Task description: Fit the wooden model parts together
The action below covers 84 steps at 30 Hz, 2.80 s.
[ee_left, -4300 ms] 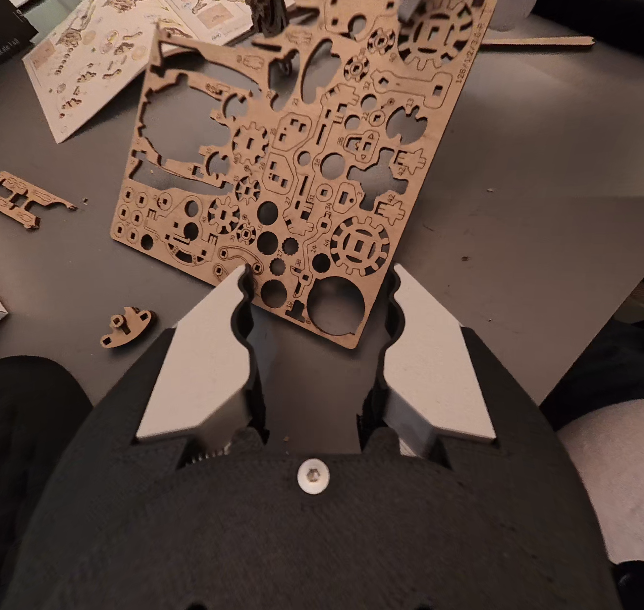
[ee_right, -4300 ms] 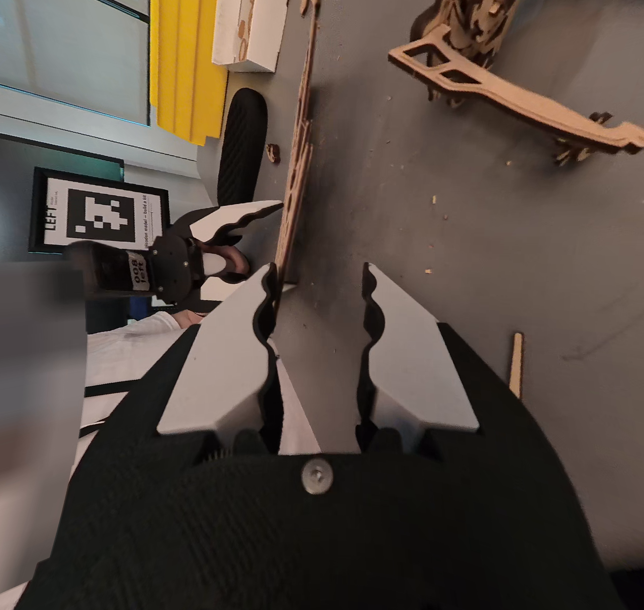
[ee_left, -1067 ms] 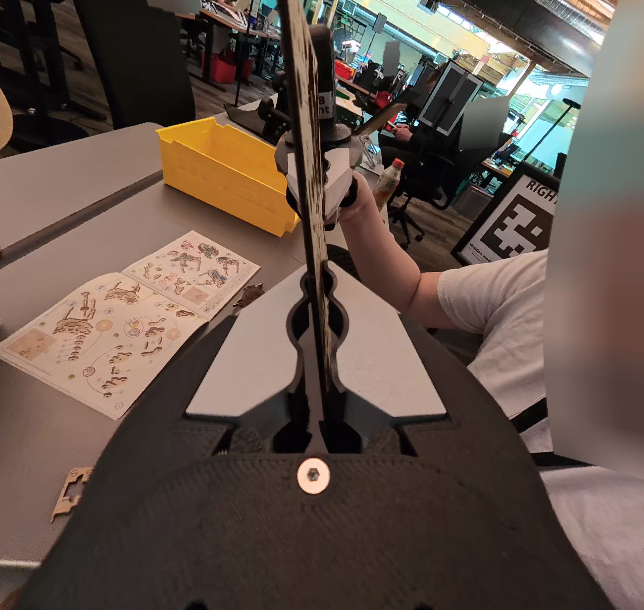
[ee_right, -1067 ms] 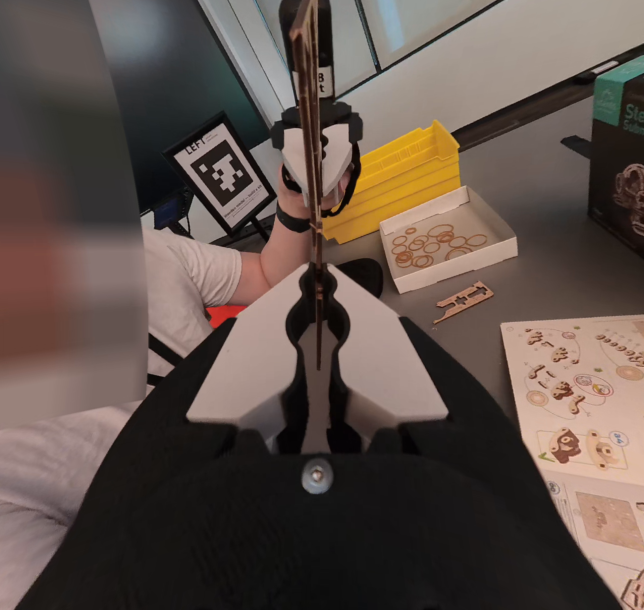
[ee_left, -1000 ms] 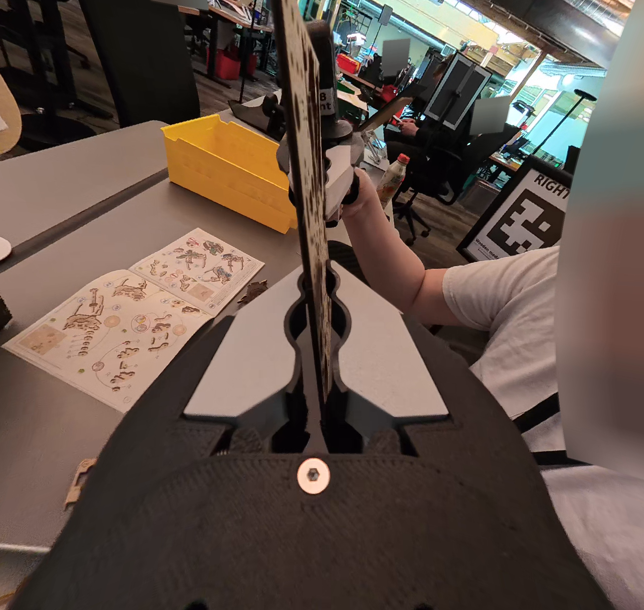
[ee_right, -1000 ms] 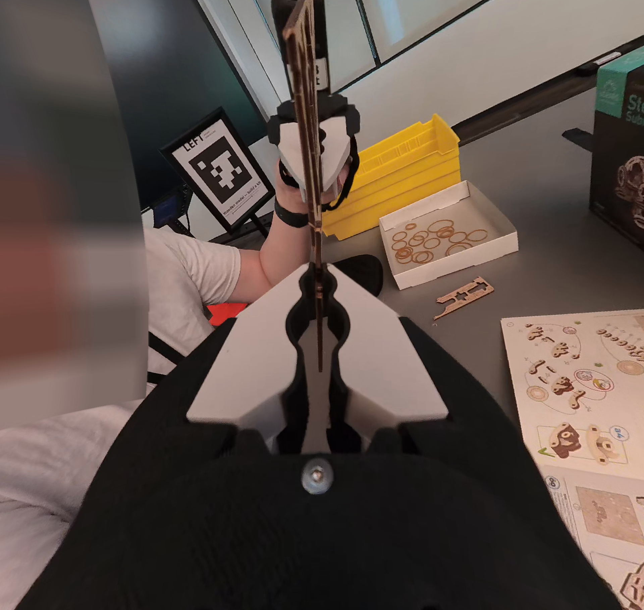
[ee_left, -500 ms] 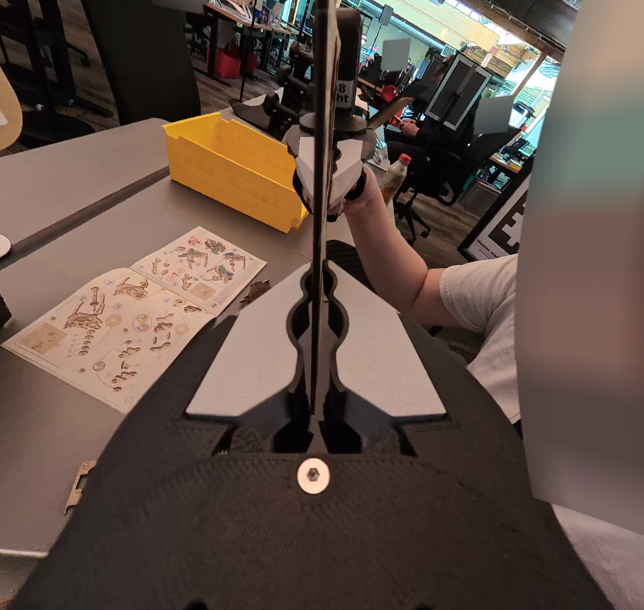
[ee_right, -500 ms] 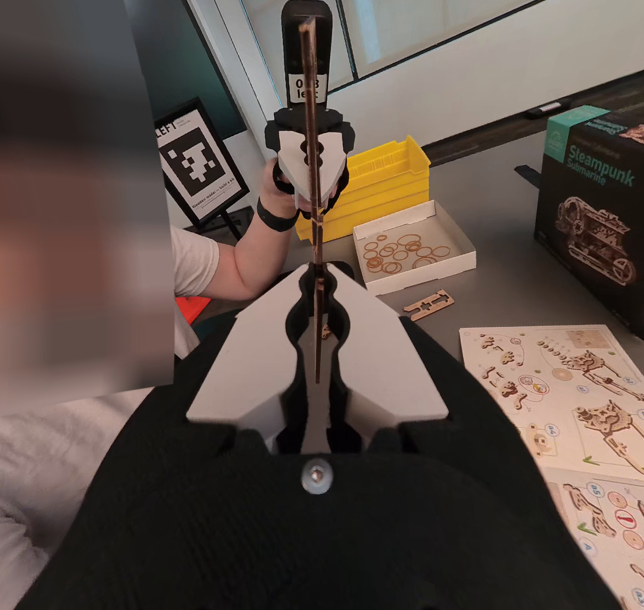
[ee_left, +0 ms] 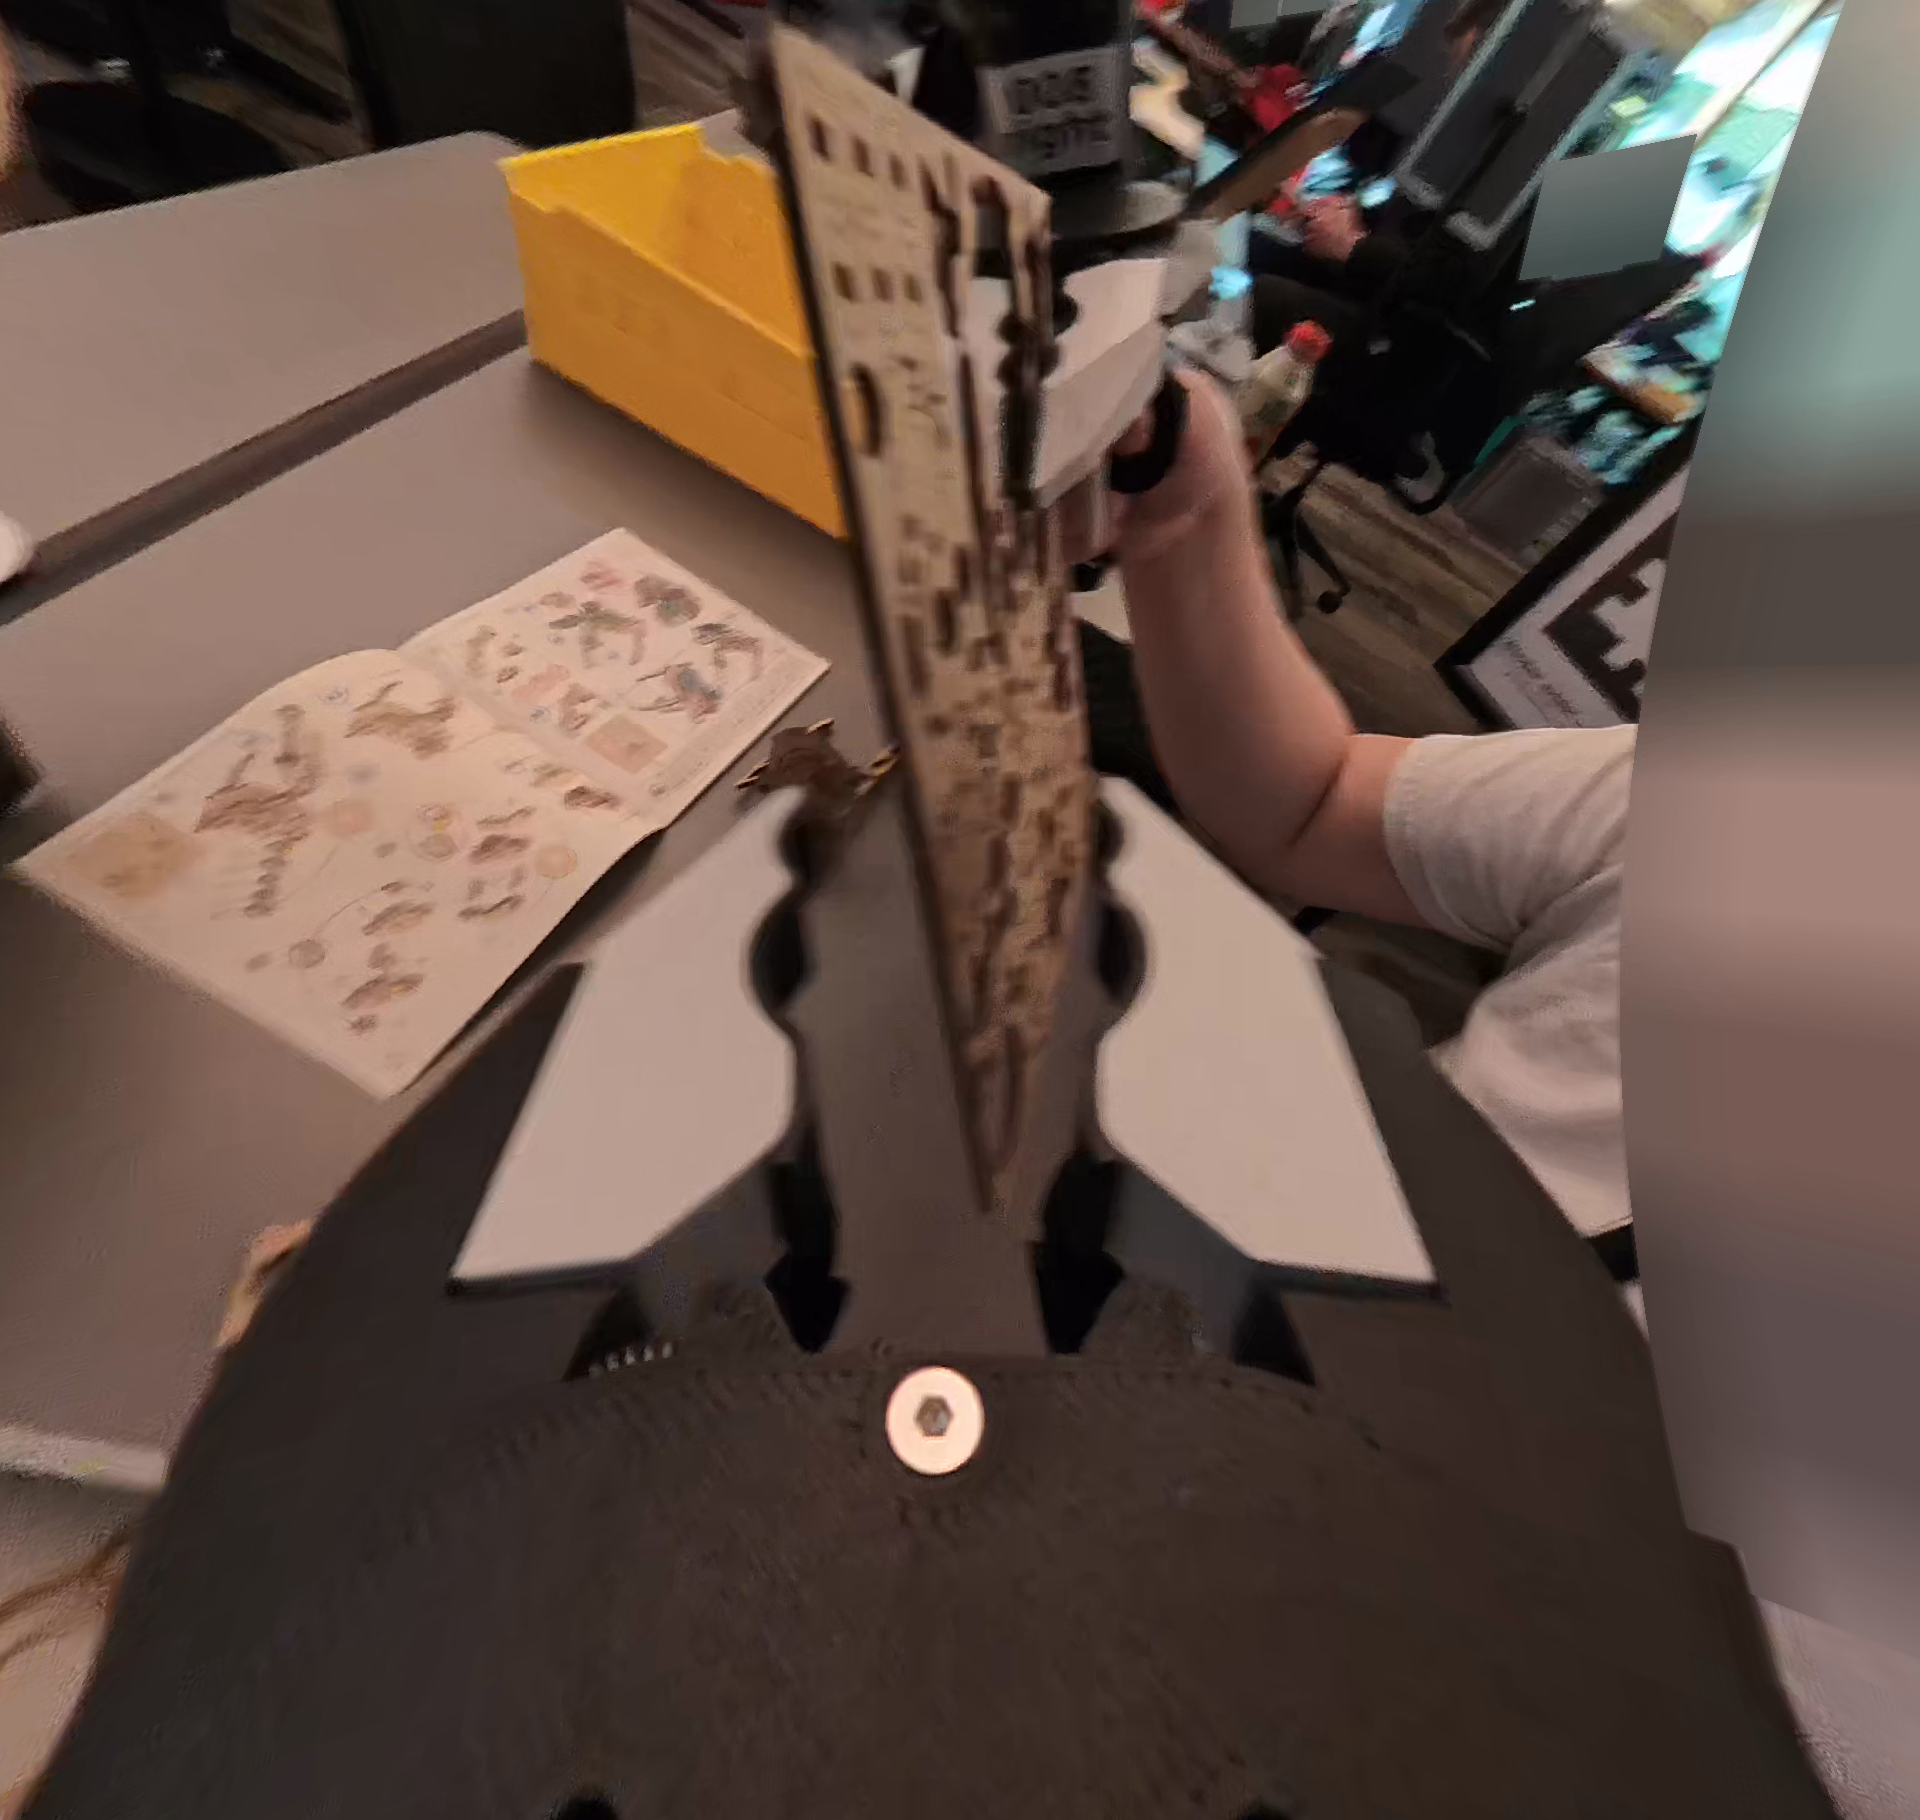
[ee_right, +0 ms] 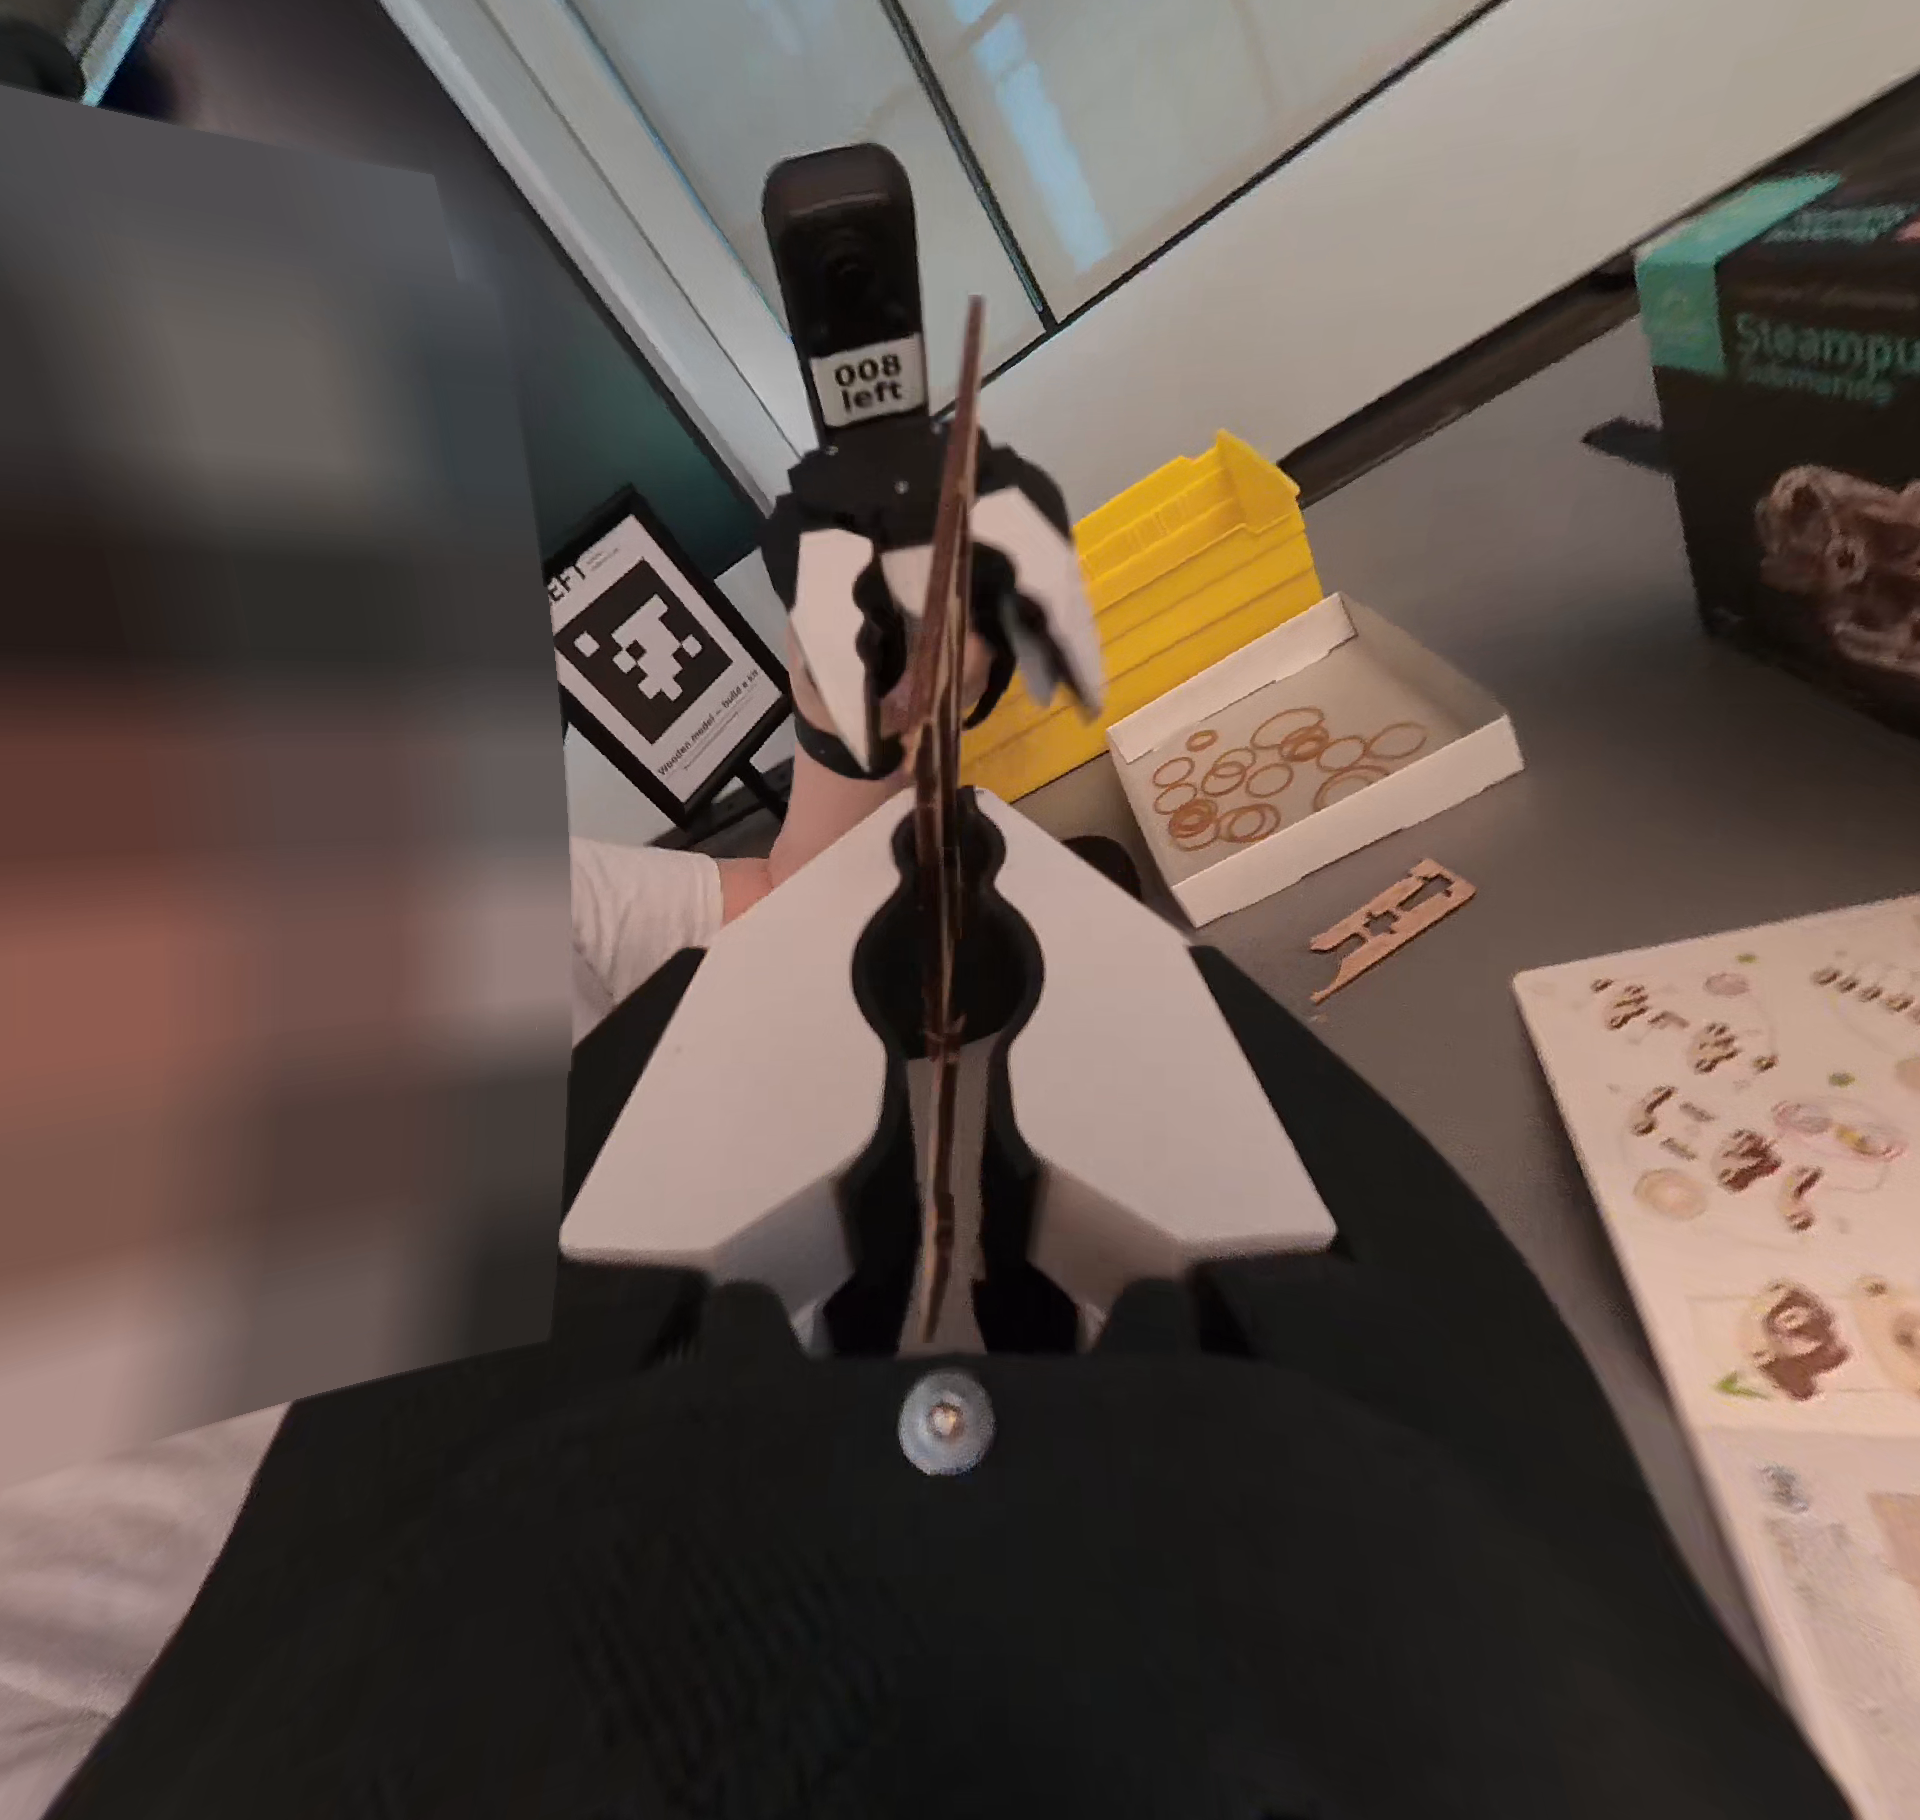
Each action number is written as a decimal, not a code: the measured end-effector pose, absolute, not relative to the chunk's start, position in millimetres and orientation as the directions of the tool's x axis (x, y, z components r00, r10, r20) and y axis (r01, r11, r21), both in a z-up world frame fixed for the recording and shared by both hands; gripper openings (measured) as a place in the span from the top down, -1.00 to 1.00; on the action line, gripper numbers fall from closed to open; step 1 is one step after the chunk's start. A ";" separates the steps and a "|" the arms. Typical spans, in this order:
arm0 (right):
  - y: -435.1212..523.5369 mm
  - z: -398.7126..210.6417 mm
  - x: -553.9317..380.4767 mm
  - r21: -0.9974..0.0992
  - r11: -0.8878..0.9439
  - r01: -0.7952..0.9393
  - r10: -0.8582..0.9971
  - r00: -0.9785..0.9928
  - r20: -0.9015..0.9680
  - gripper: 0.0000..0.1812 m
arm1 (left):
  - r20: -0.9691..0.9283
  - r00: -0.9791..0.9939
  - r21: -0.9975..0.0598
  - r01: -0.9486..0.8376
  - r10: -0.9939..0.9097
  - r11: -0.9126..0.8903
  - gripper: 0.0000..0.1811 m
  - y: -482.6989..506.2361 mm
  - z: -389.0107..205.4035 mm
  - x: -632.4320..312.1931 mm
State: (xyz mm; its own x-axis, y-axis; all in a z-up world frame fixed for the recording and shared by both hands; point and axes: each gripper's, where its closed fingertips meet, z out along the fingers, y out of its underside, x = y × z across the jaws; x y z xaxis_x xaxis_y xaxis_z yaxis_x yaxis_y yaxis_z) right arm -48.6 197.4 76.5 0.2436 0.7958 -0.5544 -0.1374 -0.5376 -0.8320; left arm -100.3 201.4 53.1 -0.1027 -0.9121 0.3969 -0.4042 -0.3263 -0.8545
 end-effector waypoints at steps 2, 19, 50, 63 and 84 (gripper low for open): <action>185.8 66.8 -54.2 -0.766 -0.617 -0.178 0.734 0.219 -0.642 0.99 | 0.295 -0.005 -0.869 -0.417 -0.956 -0.266 0.18 223.1 51.5 -116.6; 110.4 -115.8 -81.4 -0.327 -0.941 -0.087 0.275 0.367 -0.889 0.95 | -0.022 0.159 -0.872 -0.487 -0.987 -0.059 0.20 282.7 26.9 -150.2; 121.2 -143.1 -40.8 -0.203 -0.933 0.298 0.330 0.932 -0.148 0.33 | 0.053 0.014 -0.945 -0.323 -0.999 -0.055 0.27 228.4 90.2 -173.6; 279.5 -133.0 -151.0 -0.687 -0.615 0.388 0.495 0.868 0.048 0.46 | 0.013 0.120 -0.965 -0.257 -0.993 -0.044 0.34 239.2 110.4 -195.2; 215.0 -105.6 -102.0 -0.819 -0.489 0.300 0.469 0.882 0.043 0.99 | 0.129 0.124 -0.954 -0.255 -0.984 -0.157 0.33 249.0 98.2 -172.1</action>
State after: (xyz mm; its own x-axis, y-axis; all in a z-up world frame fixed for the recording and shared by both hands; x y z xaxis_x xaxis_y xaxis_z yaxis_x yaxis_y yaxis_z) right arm -102.0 215.0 -105.6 0.8820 0.4692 0.0430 0.3001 -0.4891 -0.8190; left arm -172.1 249.0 98.2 0.1240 -0.9839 0.1288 -0.2550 -0.1571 -0.9541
